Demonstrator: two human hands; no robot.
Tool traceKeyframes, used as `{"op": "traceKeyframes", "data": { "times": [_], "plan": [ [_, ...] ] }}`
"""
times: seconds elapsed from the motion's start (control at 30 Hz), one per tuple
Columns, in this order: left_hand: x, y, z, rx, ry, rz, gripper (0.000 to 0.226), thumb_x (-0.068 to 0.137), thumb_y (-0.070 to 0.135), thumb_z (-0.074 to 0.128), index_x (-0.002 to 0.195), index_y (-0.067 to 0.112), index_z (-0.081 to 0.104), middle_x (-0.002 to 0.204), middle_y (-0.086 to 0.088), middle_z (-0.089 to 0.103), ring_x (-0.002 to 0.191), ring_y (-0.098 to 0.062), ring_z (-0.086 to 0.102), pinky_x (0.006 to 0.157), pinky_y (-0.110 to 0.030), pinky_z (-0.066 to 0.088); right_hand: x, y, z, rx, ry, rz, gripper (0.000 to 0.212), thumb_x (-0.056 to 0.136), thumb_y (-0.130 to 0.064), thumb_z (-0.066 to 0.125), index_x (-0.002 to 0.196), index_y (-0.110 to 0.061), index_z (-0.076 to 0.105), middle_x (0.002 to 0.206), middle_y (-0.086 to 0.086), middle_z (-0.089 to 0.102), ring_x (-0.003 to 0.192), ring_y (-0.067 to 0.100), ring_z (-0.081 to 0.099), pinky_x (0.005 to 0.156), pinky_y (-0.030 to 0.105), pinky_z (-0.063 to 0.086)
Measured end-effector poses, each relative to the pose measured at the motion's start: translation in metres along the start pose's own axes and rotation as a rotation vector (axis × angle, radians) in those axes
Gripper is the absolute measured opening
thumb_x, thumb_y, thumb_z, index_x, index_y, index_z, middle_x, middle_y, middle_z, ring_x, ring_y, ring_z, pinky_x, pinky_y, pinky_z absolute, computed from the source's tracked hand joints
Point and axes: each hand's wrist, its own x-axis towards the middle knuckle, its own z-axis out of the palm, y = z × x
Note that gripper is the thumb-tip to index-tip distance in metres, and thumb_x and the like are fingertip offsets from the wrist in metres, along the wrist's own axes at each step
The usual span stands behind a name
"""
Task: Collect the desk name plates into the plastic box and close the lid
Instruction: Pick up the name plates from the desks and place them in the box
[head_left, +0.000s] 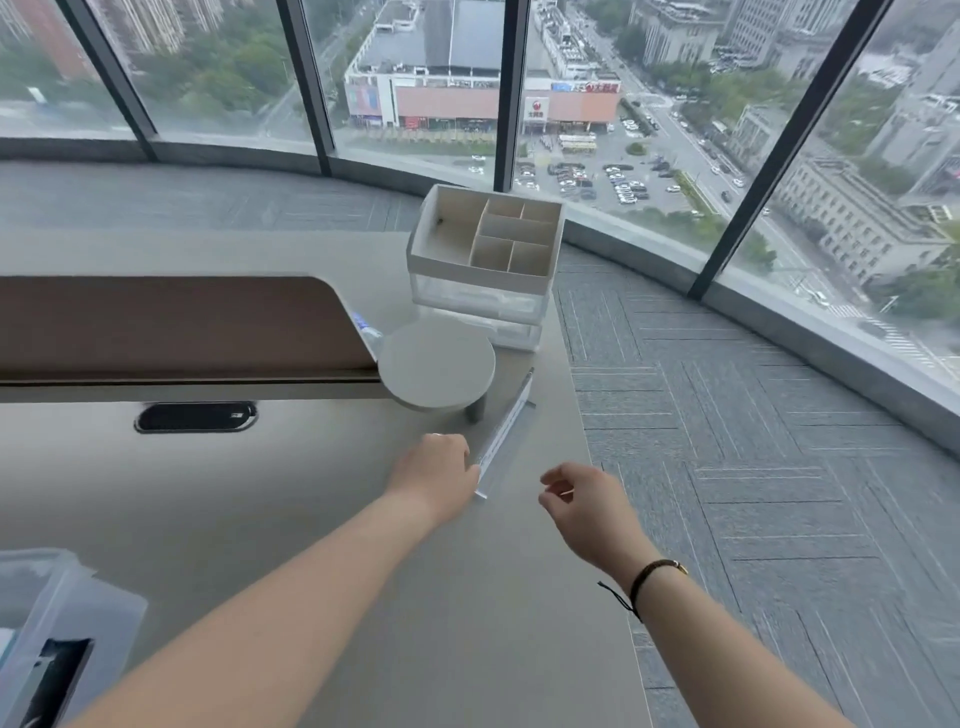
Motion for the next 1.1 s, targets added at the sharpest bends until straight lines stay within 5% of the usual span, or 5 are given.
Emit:
{"op": "traceKeyframes", "data": {
  "times": [0.3,0.43,0.73,0.93,1.1],
  "plan": [
    [0.066,-0.007,0.051,0.071,-0.093,0.008,0.018,0.093,0.029,0.049,0.092,0.013,0.057,0.098,-0.008,0.063,0.087,-0.032,0.059,0.07,-0.035,0.047,0.054,0.017,0.001,-0.059,-0.03,0.036,0.019,0.089,-0.018,0.064,0.106,-0.017,0.07,0.091,-0.004,0.071,0.088,0.013,0.065,0.082,0.025,0.05],
    [0.076,-0.021,0.059,0.118,-0.089,0.051,0.021,0.094,0.019,0.046,0.075,0.016,0.038,0.082,-0.006,0.051,0.084,-0.034,0.06,0.067,-0.037,0.044,0.083,0.019,0.003,-0.098,-0.037,0.041,0.023,0.091,-0.018,0.062,0.113,-0.017,0.066,0.104,-0.003,0.07,0.094,0.015,0.064,0.089,0.032,0.05],
    [0.089,-0.071,0.031,0.336,-0.054,0.152,0.018,0.093,0.009,0.042,0.094,0.016,0.059,0.094,-0.008,0.061,0.087,-0.036,0.063,0.063,-0.034,0.04,0.14,0.016,0.009,-0.218,0.035,-0.059,0.049,0.087,-0.011,0.062,0.134,-0.02,0.05,0.136,0.002,0.05,0.102,0.026,0.06,0.095,0.04,0.047],
    [0.09,-0.084,0.033,0.332,-0.056,0.198,0.017,0.093,0.007,0.044,0.089,0.019,0.055,0.086,-0.004,0.059,0.079,-0.034,0.062,0.058,-0.033,0.038,0.136,0.019,0.018,-0.329,-0.033,-0.059,0.018,0.092,-0.027,0.059,0.093,-0.017,0.073,0.092,0.004,0.074,0.091,0.028,0.063,0.074,0.036,0.049],
    [0.081,-0.092,0.039,0.315,-0.053,0.182,0.017,0.092,0.007,0.047,0.088,0.019,0.058,0.077,-0.001,0.051,0.074,-0.033,0.061,0.056,-0.033,0.039,0.111,0.031,0.02,-0.328,-0.059,-0.065,0.015,0.09,-0.028,0.061,0.097,-0.019,0.071,0.096,0.001,0.074,0.094,0.025,0.064,0.076,0.034,0.047]
  ]
}}
